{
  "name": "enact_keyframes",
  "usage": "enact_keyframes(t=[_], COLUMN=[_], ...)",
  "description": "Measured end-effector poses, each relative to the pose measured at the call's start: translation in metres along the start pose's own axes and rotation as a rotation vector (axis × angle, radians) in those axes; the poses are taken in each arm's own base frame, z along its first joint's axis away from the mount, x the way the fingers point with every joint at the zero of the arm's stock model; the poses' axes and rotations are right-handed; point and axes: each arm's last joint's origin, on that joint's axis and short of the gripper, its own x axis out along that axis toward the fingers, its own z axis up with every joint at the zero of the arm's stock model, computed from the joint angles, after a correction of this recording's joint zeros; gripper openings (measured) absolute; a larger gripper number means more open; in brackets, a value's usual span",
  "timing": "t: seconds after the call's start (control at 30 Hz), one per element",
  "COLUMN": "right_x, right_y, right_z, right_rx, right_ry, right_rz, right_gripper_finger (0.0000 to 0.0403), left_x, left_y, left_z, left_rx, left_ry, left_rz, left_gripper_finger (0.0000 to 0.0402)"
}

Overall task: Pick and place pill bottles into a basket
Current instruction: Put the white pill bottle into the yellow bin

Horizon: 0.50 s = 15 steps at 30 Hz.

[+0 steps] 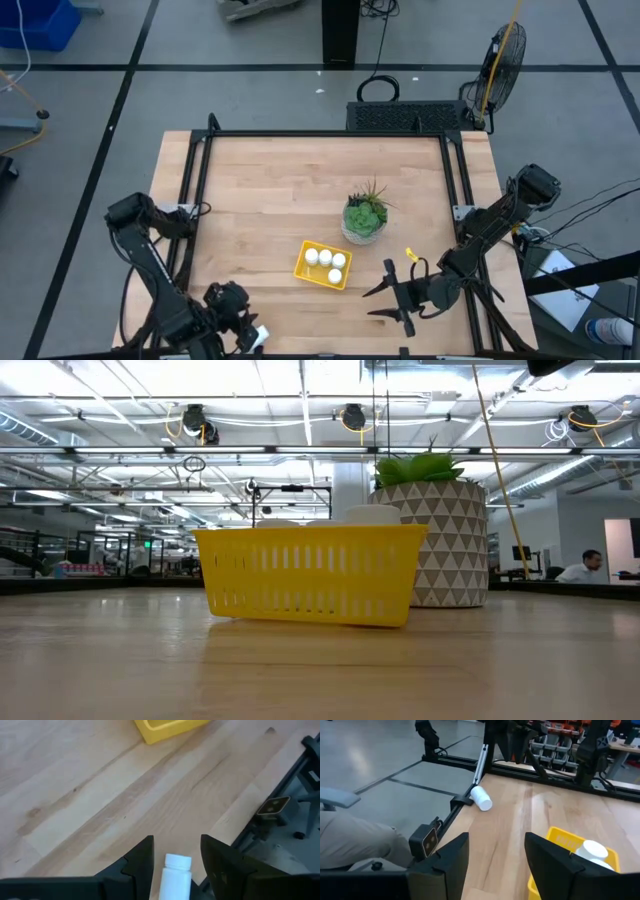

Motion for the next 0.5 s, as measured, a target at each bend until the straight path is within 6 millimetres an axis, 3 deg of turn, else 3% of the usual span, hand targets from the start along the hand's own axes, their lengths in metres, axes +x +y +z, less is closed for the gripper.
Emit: enact_keyframes(t=[0.5], right_x=[0.0001], right_y=[-0.0002], right_z=[0.0], right_rx=[-0.001], right_ry=[0.0], right_rz=[0.0], right_gripper_finger=[0.019], left_x=[0.0011], left_y=[-0.0003], left_z=[0.0013], left_rx=[0.041], left_ry=[0.019], left_rz=[0.006], left_gripper_finger=[0.0165])
